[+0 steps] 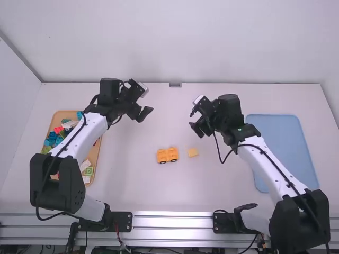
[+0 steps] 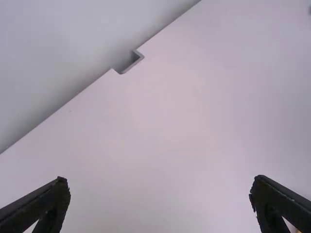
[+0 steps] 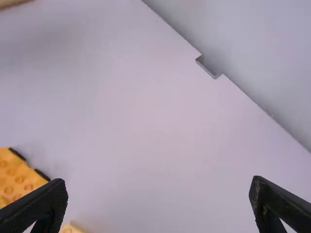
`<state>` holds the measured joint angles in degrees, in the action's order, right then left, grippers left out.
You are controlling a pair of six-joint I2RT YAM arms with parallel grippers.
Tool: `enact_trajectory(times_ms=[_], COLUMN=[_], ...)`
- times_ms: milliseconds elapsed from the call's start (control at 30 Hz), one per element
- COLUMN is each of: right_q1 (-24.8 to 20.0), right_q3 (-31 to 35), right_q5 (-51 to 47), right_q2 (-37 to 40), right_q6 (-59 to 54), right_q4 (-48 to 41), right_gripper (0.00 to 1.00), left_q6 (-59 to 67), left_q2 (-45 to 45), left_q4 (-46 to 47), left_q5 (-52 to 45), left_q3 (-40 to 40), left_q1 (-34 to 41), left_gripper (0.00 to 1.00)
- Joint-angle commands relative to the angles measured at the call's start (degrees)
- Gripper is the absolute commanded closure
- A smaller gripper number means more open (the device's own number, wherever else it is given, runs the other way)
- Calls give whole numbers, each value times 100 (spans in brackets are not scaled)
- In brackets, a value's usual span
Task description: Assemble lego blocks to make yellow taxi
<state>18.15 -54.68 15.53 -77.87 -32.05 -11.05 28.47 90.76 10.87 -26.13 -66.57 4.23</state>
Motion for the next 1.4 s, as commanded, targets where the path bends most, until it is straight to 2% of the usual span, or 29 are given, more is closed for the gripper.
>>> enact_trajectory(times_ms=[0,133,233,367,533,600,667,833,933,1167,1367], right_q1=[118,-87,-527,-1016,-1259,-1290,-1292,-1292,-1320,-1502,-1443], right_q3=[46,46,46,46,44,44,24,-153,-258,-361,-348], right_q5=[140,1403,2664,3738,4046,3995,3884,3871,3980,4162,4146], right_q2=[17,-205,-592,-1196,-1729,-1989,-2361,-3276,-3720,-4269,-4492], right_q6=[-1060,-2055,-2887,-4284,-5080,-5235,-5440,-5812,-6096,-6186,-6120], right_q4=[-175,-520,-804,-1314,-1537,-1491,-1484,-1495,-1493,-1252,-1027], right_gripper=[2,2,2,1,1,1,1,1,4,14,21], left_q6=[210,1480,2944,4197,4793,4756,4385,2767,2070,2033,2037], left_q2=[42,42,42,42,42,42,42,42,42,42,42], left_q4=[109,721,1412,1718,1438,988,122,-2155,-3086,-3707,-3685], left_q5=[-439,-1333,-2100,-2726,-3314,-3532,-3759,-3733,-3729,-3751,-3746], left_q3=[63,66,120,402,890,1211,1687,2551,2894,3224,3202], left_q1=[-11,-11,-11,-11,-13,-9,-7,-20,-48,-26,2], left_gripper=[1,1,1,1,1,1,1,1,1,1,1])
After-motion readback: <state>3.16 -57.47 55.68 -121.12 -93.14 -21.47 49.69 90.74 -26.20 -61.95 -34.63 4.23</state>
